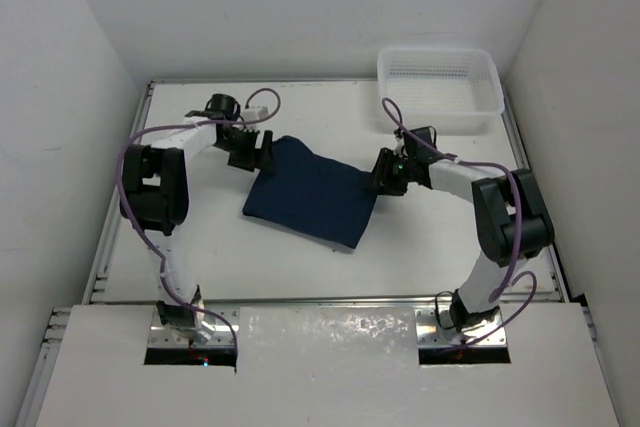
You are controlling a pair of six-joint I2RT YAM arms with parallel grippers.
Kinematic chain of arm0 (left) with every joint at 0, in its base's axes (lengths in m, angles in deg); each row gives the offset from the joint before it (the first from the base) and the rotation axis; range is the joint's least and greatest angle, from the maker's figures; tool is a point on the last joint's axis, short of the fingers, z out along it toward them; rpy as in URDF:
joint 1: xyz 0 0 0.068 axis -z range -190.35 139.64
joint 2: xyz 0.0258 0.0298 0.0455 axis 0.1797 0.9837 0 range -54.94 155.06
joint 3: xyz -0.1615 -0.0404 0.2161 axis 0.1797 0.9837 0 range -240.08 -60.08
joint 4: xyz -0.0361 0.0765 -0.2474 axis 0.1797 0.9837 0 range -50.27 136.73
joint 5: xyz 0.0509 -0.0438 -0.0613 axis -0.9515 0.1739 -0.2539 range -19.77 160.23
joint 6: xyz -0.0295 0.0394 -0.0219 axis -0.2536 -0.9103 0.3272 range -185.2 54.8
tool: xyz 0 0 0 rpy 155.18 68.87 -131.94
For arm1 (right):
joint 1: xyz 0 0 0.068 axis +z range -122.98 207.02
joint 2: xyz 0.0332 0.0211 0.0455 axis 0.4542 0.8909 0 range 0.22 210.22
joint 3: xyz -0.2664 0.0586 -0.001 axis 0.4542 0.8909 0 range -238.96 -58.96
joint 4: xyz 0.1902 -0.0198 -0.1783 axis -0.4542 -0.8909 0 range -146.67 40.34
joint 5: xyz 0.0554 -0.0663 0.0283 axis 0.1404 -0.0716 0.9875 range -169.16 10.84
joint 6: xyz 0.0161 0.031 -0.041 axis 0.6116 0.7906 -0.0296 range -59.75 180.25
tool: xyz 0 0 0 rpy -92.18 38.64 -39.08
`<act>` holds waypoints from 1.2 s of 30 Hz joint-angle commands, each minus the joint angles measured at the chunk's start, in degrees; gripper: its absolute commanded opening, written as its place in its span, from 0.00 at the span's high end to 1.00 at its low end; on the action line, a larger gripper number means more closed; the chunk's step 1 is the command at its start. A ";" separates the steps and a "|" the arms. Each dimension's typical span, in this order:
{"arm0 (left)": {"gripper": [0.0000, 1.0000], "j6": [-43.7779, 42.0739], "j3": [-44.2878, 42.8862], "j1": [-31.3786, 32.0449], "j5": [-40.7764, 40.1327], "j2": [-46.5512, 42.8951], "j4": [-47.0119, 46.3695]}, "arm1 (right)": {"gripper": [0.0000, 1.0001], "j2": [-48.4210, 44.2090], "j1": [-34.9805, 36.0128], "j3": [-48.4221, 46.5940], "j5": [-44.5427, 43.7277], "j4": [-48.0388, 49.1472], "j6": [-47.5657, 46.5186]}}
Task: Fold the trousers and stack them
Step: Fold the trousers
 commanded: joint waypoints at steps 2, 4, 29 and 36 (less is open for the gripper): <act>0.37 0.81 2.38 -0.40 3.35 1.02 -5.15 | 0.68 3.41 0.44 -4.58 0.41 -0.50 -0.88; 0.56 1.08 3.70 -0.14 4.93 1.38 -5.67 | 0.80 3.68 0.35 -5.82 -1.35 -1.29 -1.67; 0.65 4.59 0.72 -2.25 -7.46 -4.95 -4.09 | 0.49 19.51 -1.50 -44.41 -20.33 -23.43 -23.38; 0.65 5.22 -5.43 -0.32 -4.74 -9.95 -6.55 | 0.55 4.86 1.22 -28.81 -21.66 -18.00 -19.61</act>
